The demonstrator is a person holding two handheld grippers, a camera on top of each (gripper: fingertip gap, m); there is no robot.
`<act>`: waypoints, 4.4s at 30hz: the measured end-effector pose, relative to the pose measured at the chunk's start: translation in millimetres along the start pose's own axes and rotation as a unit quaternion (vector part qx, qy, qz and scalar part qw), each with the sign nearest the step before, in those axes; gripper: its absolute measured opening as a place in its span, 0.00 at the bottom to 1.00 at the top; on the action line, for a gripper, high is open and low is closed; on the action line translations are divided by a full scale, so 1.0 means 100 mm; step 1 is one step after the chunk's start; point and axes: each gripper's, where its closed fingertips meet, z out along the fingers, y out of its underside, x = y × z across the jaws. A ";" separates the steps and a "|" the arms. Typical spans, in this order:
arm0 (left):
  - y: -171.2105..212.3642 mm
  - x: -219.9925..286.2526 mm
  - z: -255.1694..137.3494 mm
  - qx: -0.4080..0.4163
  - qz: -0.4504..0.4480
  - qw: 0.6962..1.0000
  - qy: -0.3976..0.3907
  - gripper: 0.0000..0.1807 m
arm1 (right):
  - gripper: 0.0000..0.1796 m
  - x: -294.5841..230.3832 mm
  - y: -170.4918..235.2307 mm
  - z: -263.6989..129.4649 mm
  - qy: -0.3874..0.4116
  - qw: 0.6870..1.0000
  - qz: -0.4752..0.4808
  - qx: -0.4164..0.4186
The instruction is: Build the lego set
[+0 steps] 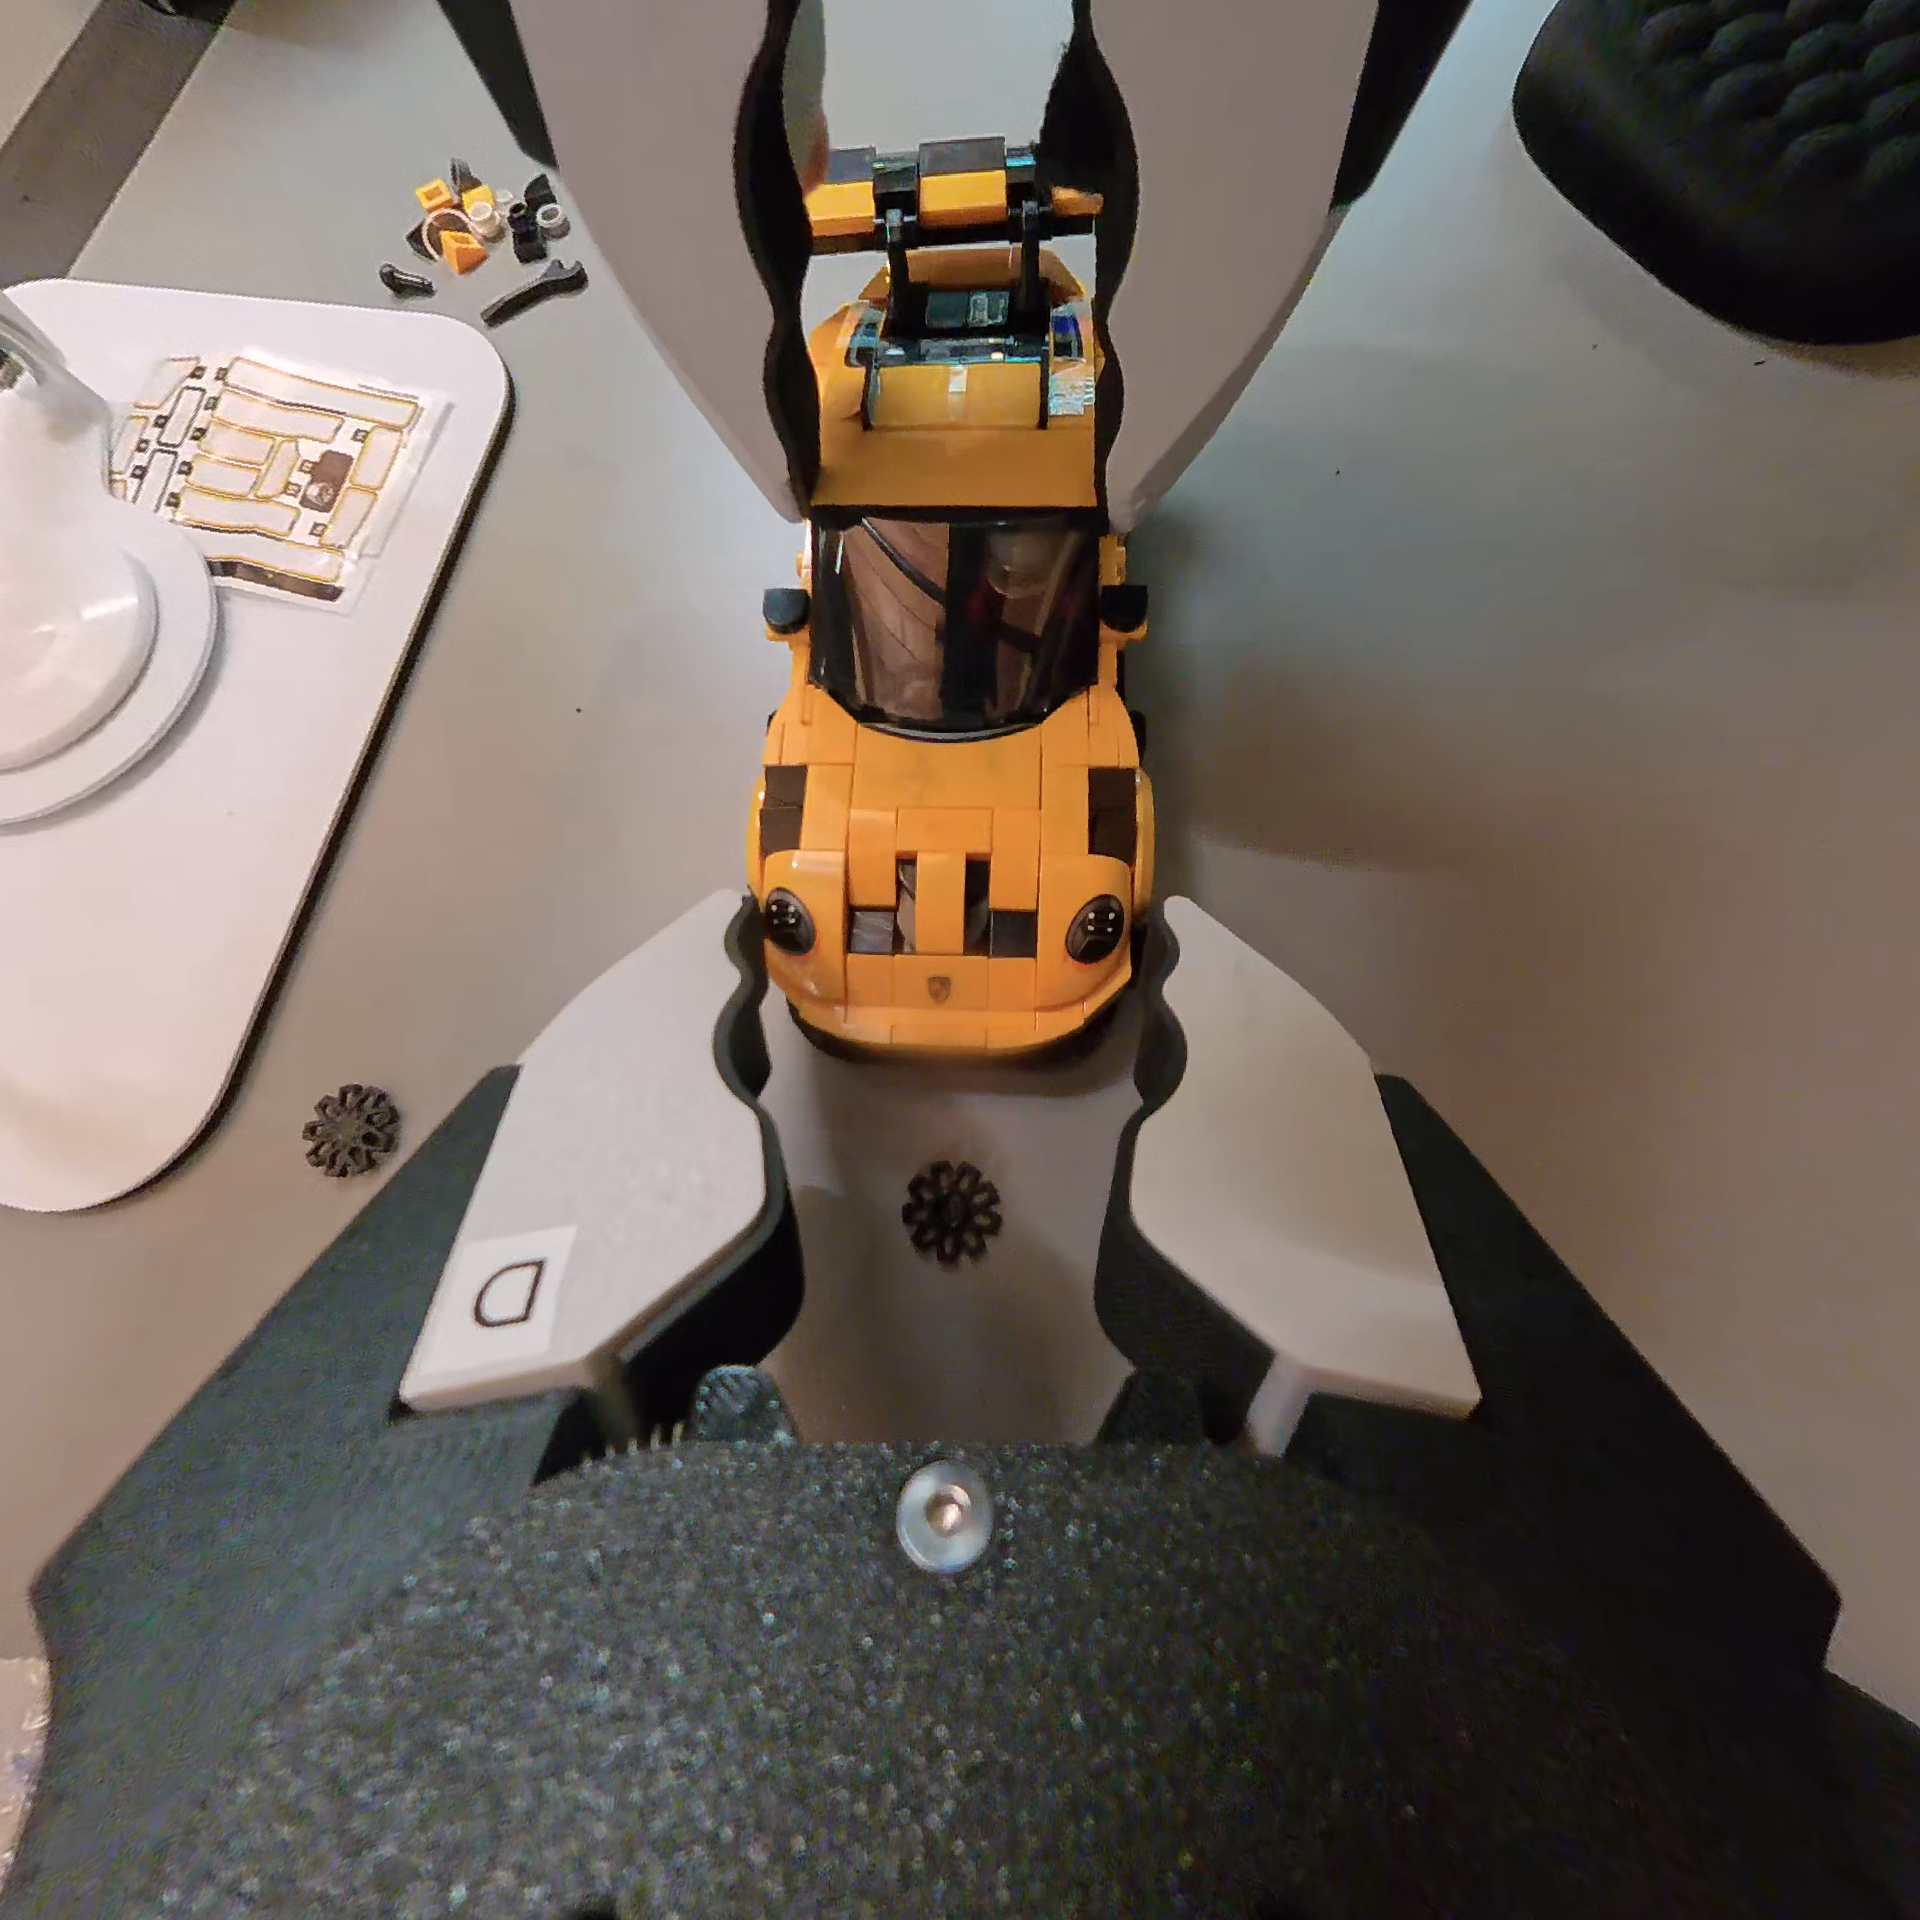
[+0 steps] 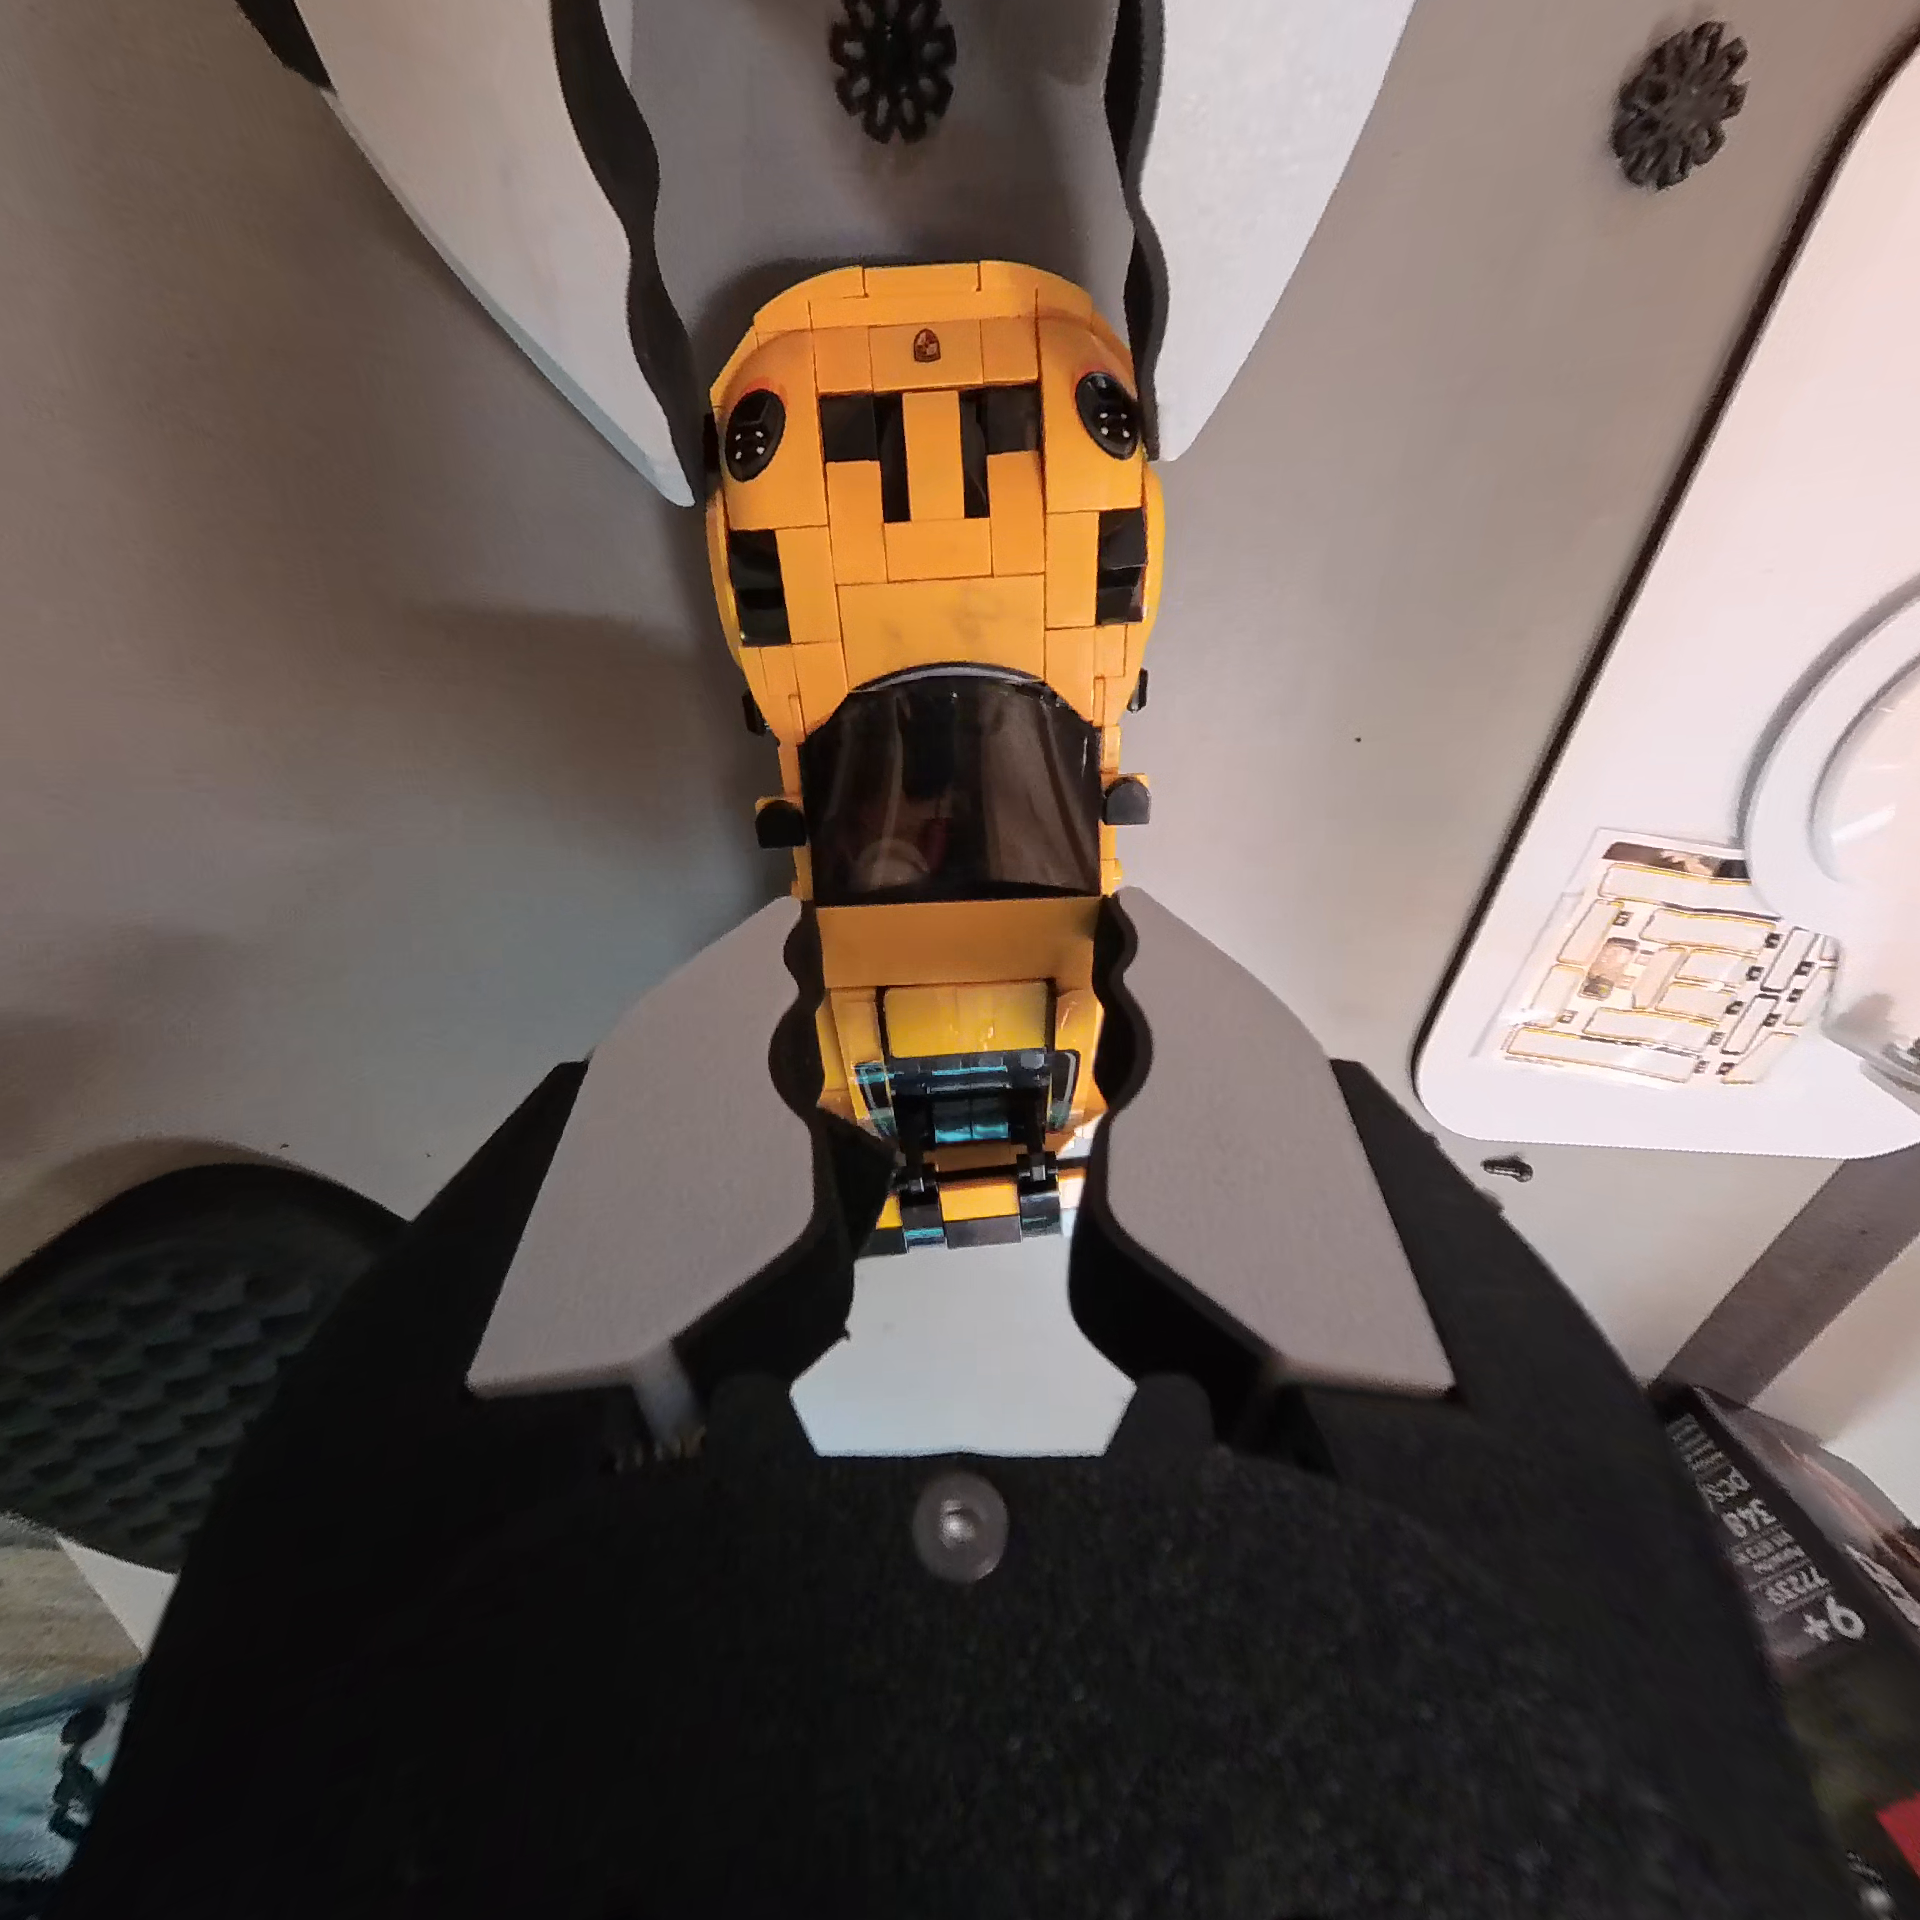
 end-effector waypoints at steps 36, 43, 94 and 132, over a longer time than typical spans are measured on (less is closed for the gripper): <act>0.01 0.00 -0.01 0.000 -0.002 1.000 0.002 0.38 | 0.26 0.01 -0.28 0.00 -0.014 0.992 0.048 0.117; 0.01 0.00 -0.01 0.000 -0.002 1.000 0.003 0.38 | 0.29 0.02 -0.18 -0.14 -0.003 0.995 0.005 0.097; 0.03 0.00 -0.02 -0.001 -0.003 1.000 0.006 0.38 | 0.26 0.00 -0.05 -0.06 -0.001 0.998 -0.019 0.057; 0.03 0.00 -0.02 -0.003 -0.003 1.000 0.005 0.38 | 0.27 0.00 0.01 -0.04 -0.007 0.998 -0.022 0.052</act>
